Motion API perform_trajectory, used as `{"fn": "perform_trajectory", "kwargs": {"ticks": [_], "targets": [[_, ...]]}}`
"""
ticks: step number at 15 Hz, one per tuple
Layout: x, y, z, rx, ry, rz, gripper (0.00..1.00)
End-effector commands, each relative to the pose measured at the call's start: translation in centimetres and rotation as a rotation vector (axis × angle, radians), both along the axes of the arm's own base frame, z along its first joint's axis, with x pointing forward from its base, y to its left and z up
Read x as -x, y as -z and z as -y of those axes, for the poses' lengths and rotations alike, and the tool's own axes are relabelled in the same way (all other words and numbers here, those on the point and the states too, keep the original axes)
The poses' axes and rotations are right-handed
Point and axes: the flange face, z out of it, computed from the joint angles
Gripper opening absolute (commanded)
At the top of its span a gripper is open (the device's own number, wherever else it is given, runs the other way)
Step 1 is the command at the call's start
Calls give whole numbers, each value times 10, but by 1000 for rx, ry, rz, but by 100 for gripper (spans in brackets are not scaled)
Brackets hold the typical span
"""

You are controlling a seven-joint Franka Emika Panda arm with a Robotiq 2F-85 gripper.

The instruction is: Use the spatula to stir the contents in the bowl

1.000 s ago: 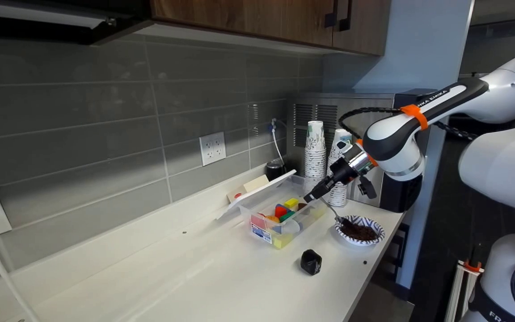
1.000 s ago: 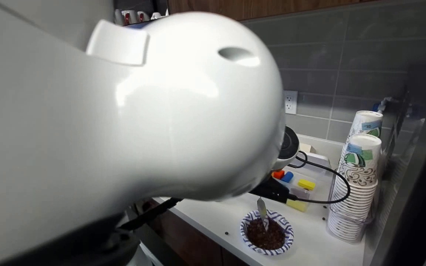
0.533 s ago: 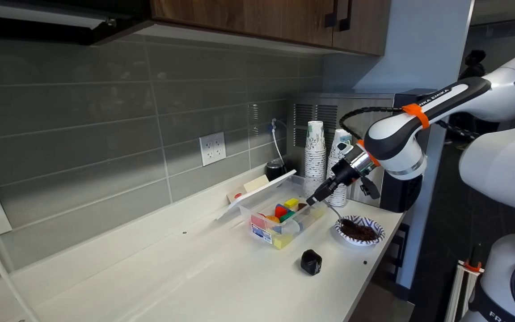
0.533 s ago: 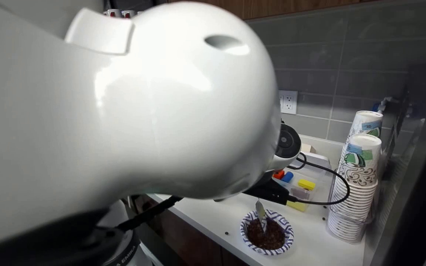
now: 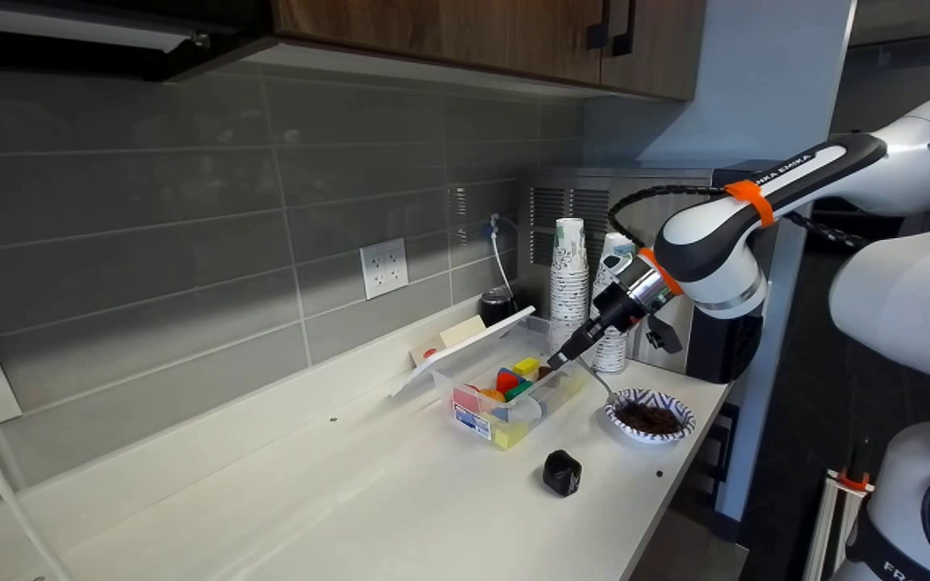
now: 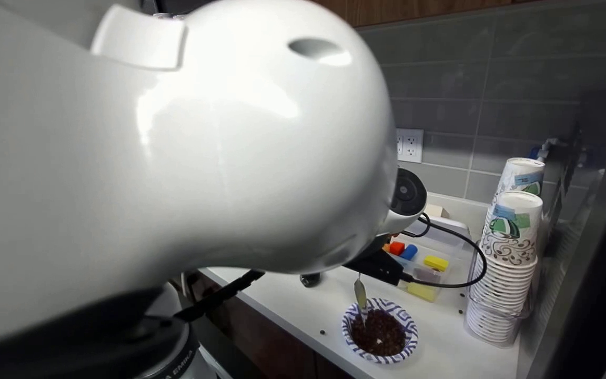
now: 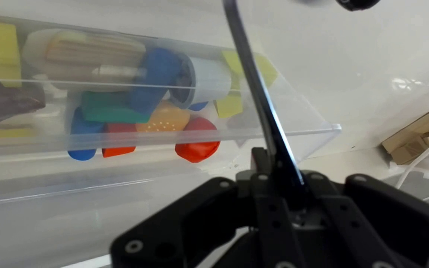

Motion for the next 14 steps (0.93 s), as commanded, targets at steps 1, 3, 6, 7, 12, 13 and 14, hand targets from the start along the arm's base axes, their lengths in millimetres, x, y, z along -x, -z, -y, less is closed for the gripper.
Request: {"fn": "perform_trajectory", "kwargs": {"ticks": [1, 3, 6, 7, 12, 13, 14], "targets": [[-4, -8, -1, -57, 55, 16, 1], [-5, -5, 1, -59, 76, 28, 1], [-4, -1, 9, -32, 124, 70, 1], [-4, 0, 14, -28, 156, 84, 1], [-4, 0, 30, 19, 295, 201, 1], [-5, 0, 32, 38, 305, 220, 1], [-4, 1, 34, 53, 311, 228, 1]]}}
